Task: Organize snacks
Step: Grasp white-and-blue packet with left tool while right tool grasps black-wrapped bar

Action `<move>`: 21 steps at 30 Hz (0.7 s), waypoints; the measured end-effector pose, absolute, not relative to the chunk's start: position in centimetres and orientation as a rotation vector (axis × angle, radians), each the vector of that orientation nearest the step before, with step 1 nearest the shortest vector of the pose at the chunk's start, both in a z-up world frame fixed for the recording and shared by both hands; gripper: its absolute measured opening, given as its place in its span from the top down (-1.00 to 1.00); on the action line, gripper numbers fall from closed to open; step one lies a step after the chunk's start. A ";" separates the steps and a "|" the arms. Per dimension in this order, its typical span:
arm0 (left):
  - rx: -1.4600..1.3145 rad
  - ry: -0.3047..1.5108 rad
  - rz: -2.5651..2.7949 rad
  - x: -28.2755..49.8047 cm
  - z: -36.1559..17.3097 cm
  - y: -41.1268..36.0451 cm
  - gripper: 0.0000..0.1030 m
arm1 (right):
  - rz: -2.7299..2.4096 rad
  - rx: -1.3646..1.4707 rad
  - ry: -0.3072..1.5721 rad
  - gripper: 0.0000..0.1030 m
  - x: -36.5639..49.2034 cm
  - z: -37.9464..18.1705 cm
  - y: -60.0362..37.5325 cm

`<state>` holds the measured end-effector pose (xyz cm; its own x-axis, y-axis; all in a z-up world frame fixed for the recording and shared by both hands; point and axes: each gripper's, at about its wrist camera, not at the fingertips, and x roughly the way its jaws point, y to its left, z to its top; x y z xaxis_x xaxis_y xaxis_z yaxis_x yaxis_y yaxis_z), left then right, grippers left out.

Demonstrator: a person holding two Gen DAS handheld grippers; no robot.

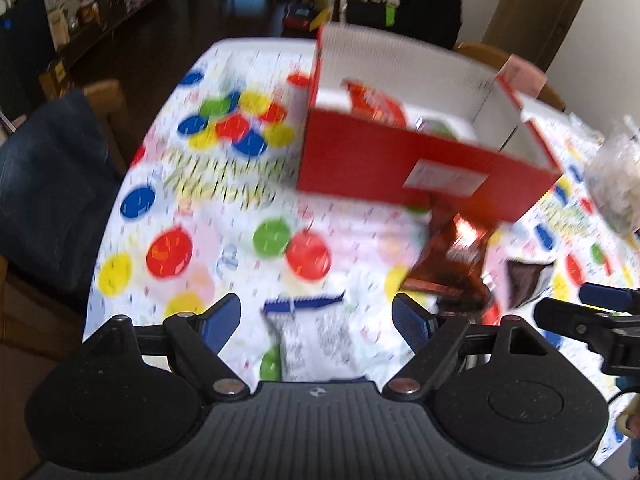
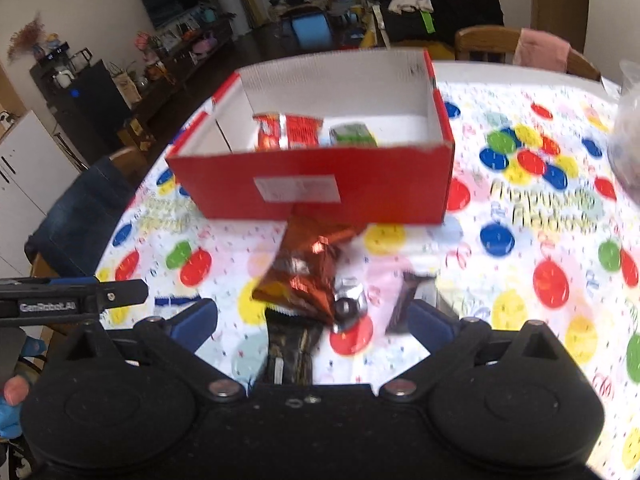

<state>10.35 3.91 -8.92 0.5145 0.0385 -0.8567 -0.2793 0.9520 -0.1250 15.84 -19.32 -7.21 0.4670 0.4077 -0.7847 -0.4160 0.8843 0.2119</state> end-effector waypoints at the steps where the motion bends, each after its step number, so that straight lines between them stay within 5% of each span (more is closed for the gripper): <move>1: -0.262 1.027 0.200 10.3 -9.6 3.9 -0.61 | 0.501 -0.009 0.971 -0.98 15.7 -7.7 -19.3; 13: -0.261 1.148 0.236 11.4 -13.9 2.9 -0.61 | 0.517 -0.183 1.062 -0.85 13.8 -11.9 -16.2; 21: -0.235 1.173 0.240 12.3 -14.7 2.7 -0.61 | 0.525 -0.203 1.084 -0.54 14.7 -13.3 -14.6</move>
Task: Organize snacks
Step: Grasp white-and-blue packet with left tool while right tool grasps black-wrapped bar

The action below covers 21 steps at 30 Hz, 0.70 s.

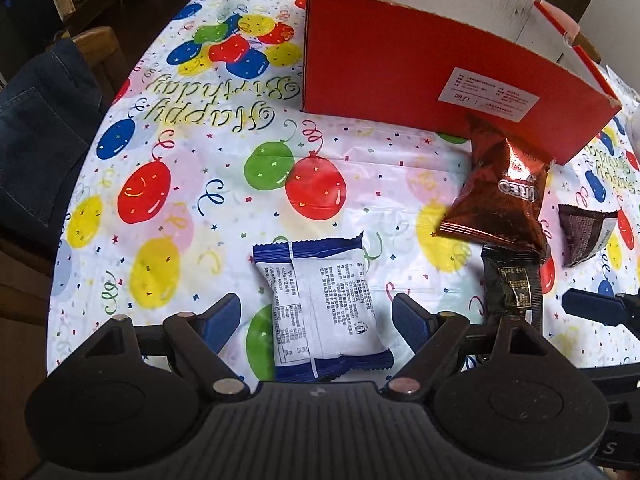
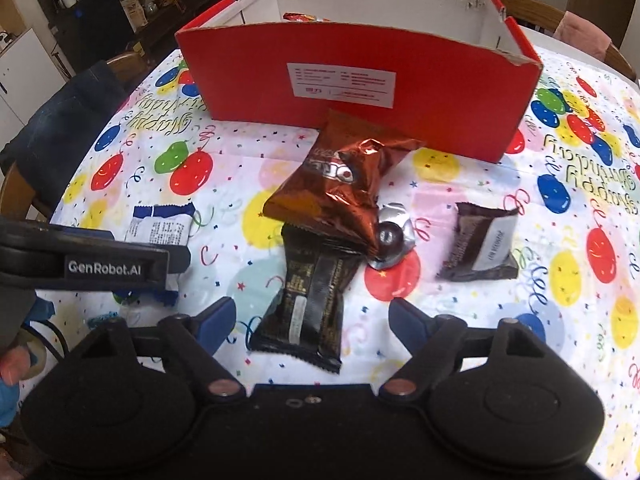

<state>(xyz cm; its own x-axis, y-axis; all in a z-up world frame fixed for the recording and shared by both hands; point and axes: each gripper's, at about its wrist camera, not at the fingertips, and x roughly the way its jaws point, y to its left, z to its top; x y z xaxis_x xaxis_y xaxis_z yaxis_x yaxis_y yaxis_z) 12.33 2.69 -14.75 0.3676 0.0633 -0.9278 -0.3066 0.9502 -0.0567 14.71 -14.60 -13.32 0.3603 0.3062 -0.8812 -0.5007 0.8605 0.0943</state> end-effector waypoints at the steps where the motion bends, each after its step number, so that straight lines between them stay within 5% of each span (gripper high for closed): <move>1: -0.240 1.179 0.241 12.4 -14.9 2.8 -0.61 | 0.522 -0.206 1.092 -0.50 14.9 -13.5 -14.5; 11: -0.264 1.195 0.254 12.7 -15.5 3.2 -0.54 | 0.496 -0.196 1.122 -0.17 16.2 -14.5 -14.0; 21: -0.237 1.192 0.271 12.7 -15.2 3.1 -0.04 | 0.513 -0.197 1.114 0.23 15.8 -14.3 -14.1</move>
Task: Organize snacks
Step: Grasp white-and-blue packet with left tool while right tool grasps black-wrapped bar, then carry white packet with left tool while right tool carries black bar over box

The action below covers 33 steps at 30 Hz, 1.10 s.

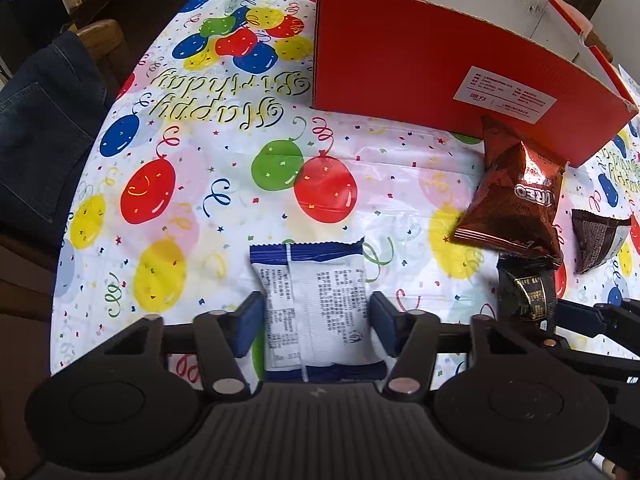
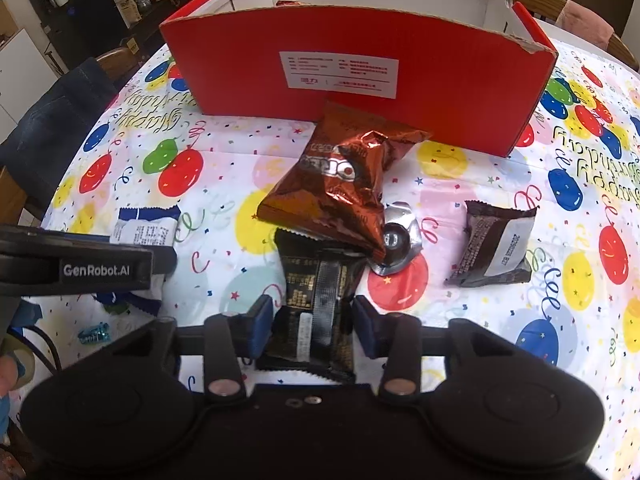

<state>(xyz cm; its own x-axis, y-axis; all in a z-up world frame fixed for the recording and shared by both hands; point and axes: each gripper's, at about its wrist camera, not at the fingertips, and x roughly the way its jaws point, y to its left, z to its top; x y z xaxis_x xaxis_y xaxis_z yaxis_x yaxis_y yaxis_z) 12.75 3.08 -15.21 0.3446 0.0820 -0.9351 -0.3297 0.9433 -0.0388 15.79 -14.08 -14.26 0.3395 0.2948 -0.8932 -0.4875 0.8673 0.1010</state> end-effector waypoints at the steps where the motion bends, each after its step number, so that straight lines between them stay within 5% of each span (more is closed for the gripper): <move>1: -0.240 1.191 0.269 12.7 -15.2 3.1 -0.01 | 0.514 -0.198 1.111 0.24 15.7 -14.2 -14.1; 33: -0.386 1.095 0.221 10.0 -10.1 4.6 0.08 | 0.535 -0.079 1.007 0.36 14.0 -8.6 -16.6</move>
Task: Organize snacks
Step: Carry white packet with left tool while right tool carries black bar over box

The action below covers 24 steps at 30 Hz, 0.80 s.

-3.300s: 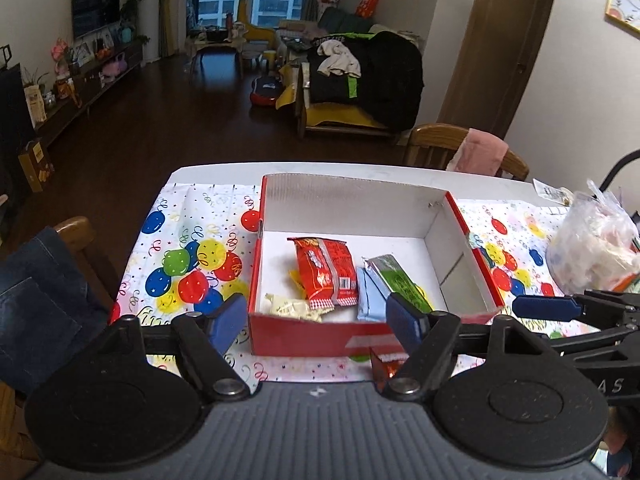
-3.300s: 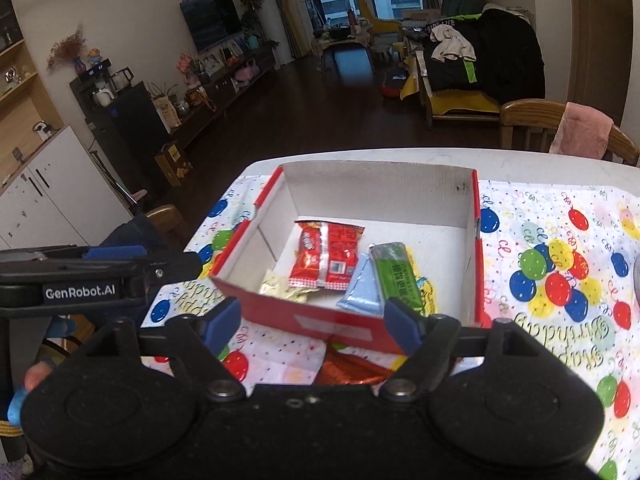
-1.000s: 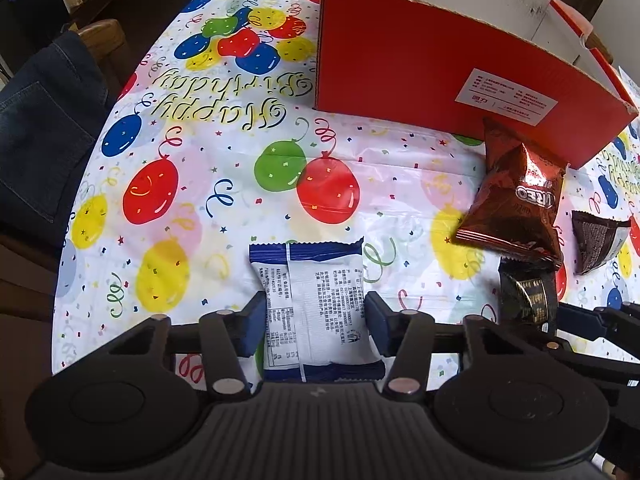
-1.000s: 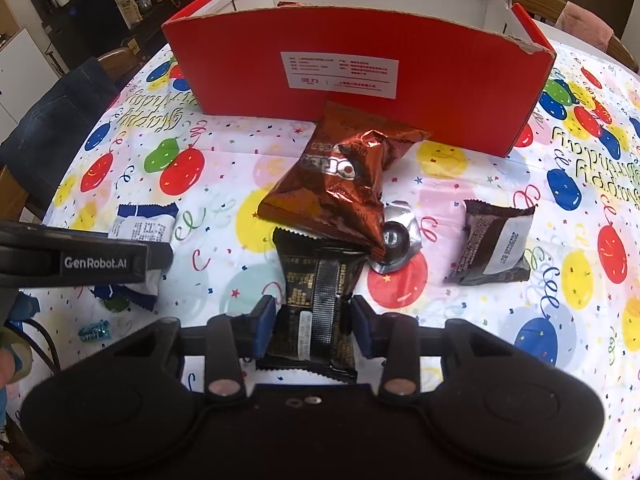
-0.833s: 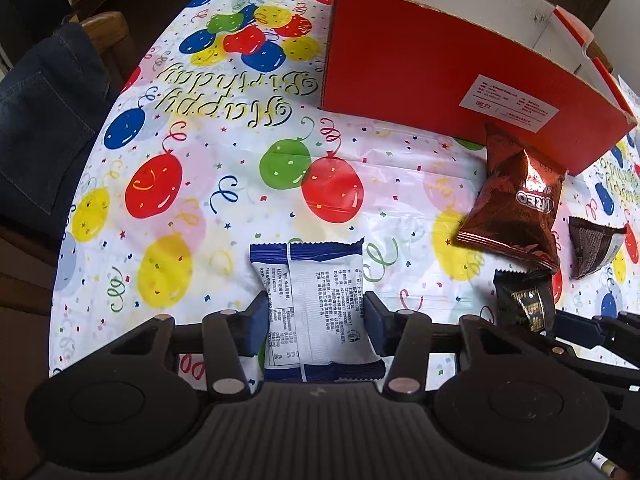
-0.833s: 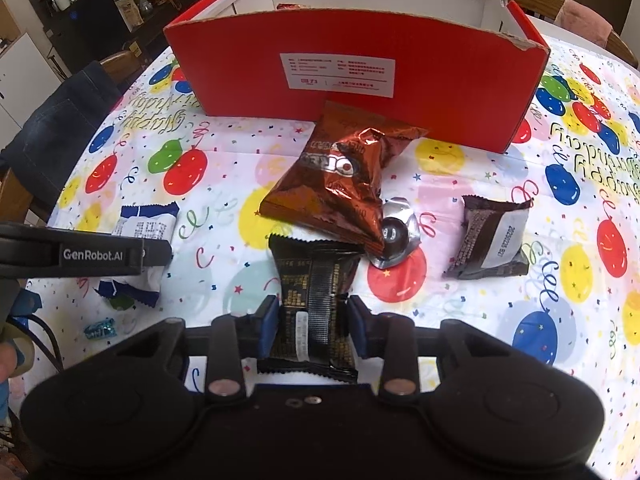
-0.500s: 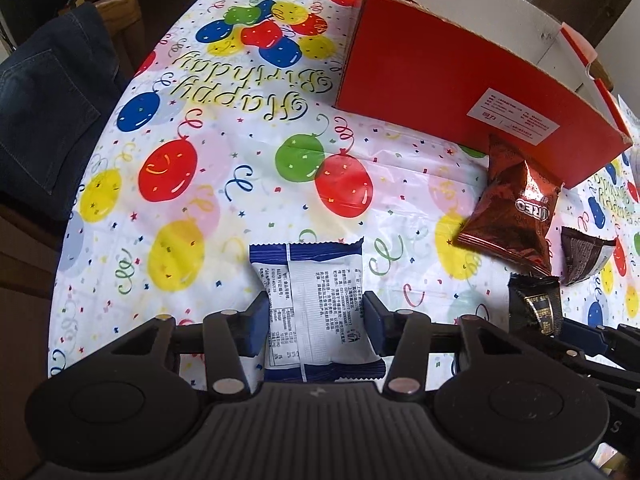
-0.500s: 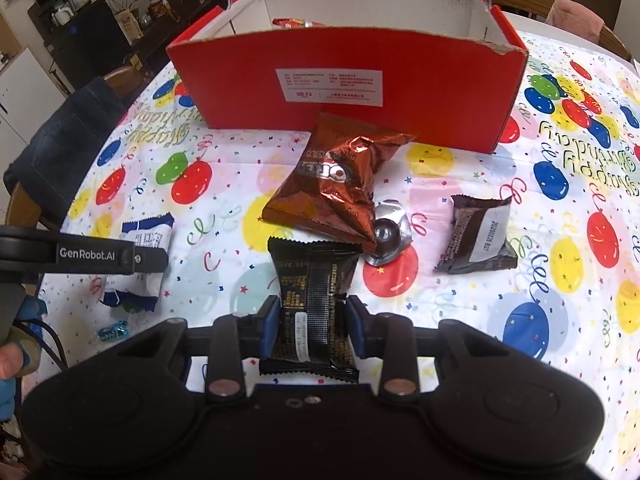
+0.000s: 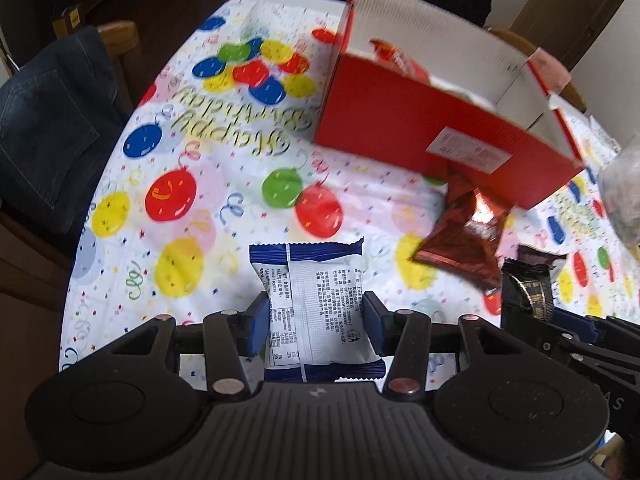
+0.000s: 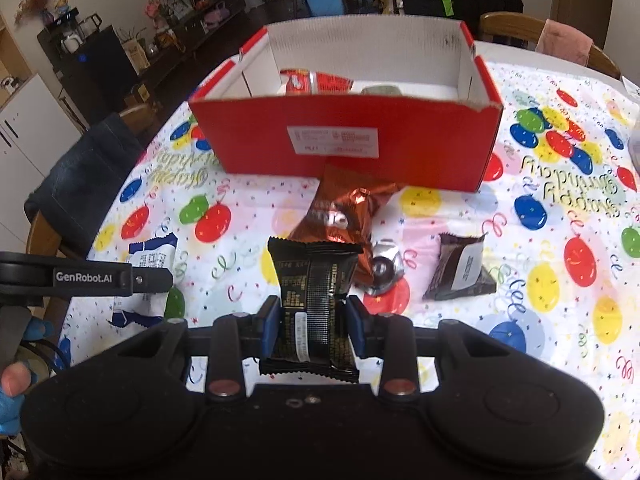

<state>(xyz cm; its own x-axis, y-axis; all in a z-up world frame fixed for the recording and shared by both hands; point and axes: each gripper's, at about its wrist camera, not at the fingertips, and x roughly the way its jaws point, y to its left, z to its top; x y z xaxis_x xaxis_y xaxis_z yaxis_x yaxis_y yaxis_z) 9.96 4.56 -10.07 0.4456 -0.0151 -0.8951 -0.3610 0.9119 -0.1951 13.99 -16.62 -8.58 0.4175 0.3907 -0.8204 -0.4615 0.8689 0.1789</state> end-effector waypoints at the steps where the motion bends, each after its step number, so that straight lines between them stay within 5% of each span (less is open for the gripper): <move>1: -0.385 1.086 0.218 10.0 -9.7 4.5 0.08 | 0.534 -0.071 0.999 0.36 14.0 -8.3 -16.8; 24: -0.290 0.892 0.136 14.5 -1.7 1.7 0.07 | 0.507 -0.002 0.806 0.36 18.4 -1.6 -18.8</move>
<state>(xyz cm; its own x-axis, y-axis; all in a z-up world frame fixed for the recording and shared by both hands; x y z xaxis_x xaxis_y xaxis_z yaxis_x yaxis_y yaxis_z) 14.45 1.69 -1.70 0.6223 -0.0032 -0.7828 -0.2370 0.9523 -0.1923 18.36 -18.80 -1.62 0.5804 0.4326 -0.6899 -0.4343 0.8811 0.1872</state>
